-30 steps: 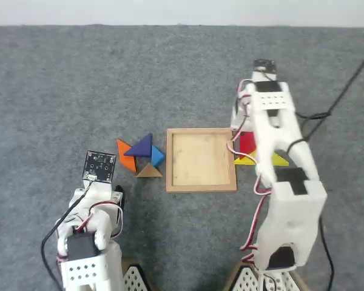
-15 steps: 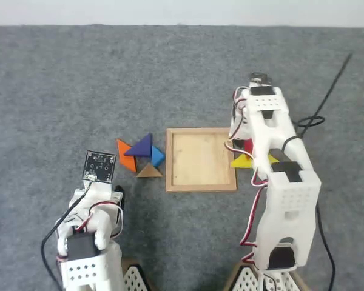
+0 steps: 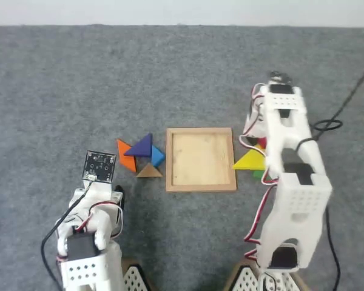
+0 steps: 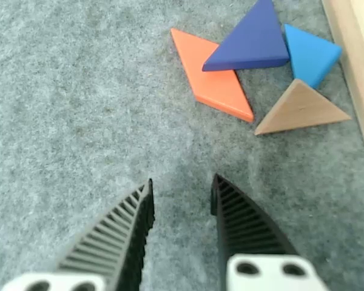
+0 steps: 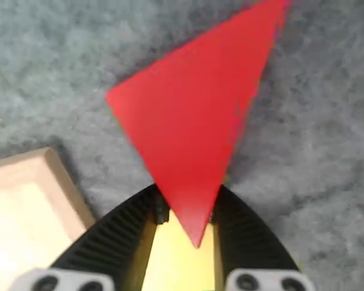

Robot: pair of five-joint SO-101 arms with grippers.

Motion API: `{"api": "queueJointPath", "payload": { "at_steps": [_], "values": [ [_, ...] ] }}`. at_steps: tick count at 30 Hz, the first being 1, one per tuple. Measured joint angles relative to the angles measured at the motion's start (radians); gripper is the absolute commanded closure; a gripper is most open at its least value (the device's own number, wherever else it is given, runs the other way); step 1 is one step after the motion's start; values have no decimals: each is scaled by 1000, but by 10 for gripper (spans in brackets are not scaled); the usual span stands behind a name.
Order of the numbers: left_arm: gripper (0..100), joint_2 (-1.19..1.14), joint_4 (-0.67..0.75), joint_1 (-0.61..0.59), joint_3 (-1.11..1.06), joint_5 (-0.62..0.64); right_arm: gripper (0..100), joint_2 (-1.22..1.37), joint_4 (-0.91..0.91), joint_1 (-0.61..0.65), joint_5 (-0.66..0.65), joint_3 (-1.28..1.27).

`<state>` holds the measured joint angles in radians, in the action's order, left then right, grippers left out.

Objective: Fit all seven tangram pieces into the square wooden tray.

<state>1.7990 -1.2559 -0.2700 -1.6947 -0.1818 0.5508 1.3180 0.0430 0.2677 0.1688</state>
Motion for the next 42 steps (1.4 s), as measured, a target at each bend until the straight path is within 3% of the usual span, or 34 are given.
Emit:
{"api": "queueJointPath", "payload": {
  "at_steps": [10, 16, 20, 24, 32, 42],
  "values": [
    [852, 0, 0, 0, 0, 0, 898, -98, 55, -146, -100, 0],
    [852, 0, 0, 0, 0, 0, 887, -204, 169, -147, -278, 0],
    [852, 0, 0, 0, 0, 0, 776, -239, 207, -149, -382, 0],
    [852, 0, 0, 0, 0, 0, 677, -241, 127, -109, -318, 0],
    [852, 0, 0, 0, 0, 0, 669, -89, -86, 15, -106, 0],
    [852, 0, 0, 0, 0, 0, 670, 32, -115, -37, -86, 74]
  ]
}}
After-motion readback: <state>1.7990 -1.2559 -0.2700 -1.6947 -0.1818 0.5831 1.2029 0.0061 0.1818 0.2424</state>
